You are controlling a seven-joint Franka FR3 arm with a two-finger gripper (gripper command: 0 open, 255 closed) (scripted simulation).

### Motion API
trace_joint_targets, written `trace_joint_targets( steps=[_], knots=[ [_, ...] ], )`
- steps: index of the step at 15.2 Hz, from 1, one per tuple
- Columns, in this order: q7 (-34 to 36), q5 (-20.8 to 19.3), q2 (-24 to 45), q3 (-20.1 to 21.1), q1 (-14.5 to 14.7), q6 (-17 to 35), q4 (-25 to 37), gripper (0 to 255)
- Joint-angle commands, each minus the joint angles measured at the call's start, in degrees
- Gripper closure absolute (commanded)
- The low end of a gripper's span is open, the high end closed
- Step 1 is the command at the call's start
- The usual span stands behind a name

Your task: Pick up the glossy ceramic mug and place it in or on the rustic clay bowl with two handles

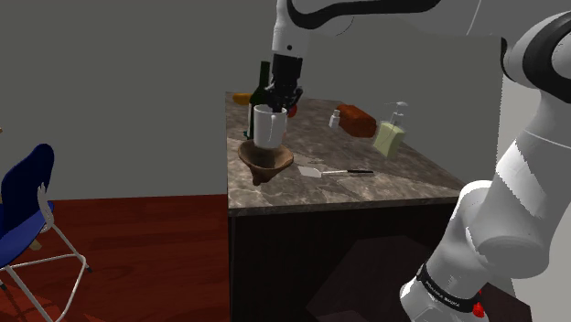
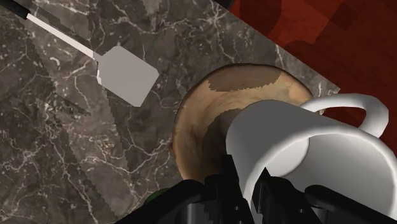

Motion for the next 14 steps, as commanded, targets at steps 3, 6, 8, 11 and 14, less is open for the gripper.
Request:
trace_joint_targets(
  steps=[3, 6, 8, 11, 14],
  knots=[
    [-0.2, 0.0, -0.1, 0.0, 0.0, 3.2, -3.3, 255],
    [-0.2, 0.0, -0.1, 0.0, 0.0, 4.1, -4.2, 255],
    [-0.2, 0.0, -0.1, 0.0, 0.0, 4.1, -4.2, 255],
    [-0.2, 0.0, -0.1, 0.0, 0.0, 4.1, -4.2, 255],
    [-0.2, 0.0, -0.1, 0.0, 0.0, 4.1, -4.2, 0]
  ],
)
